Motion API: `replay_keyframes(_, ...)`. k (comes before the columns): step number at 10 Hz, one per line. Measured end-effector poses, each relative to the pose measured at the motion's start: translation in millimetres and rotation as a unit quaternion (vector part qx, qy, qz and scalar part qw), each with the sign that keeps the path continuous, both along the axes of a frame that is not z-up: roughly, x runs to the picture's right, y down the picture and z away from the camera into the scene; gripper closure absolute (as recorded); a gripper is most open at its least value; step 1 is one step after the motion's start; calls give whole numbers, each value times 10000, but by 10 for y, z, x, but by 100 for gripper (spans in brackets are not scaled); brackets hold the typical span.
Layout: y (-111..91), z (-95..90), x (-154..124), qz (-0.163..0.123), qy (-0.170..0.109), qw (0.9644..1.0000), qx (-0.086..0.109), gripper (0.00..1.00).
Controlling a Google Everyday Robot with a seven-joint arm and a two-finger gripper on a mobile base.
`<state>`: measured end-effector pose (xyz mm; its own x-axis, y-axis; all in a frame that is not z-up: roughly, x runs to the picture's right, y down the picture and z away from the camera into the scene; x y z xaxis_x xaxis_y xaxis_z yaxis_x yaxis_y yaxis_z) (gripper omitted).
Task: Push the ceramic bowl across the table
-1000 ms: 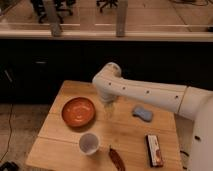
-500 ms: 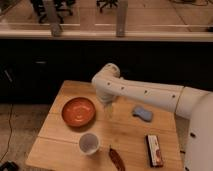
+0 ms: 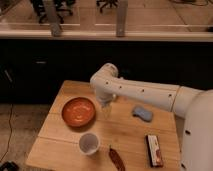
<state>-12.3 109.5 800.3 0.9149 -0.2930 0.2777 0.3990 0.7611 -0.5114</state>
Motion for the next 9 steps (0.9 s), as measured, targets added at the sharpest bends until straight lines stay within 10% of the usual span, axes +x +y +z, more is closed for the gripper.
replay_keyframes(6, 39, 80, -85, 37, -67, 9999, -108, 50)
replay_keyframes(9, 154, 177, -148, 48, -66, 9998, -169, 80)
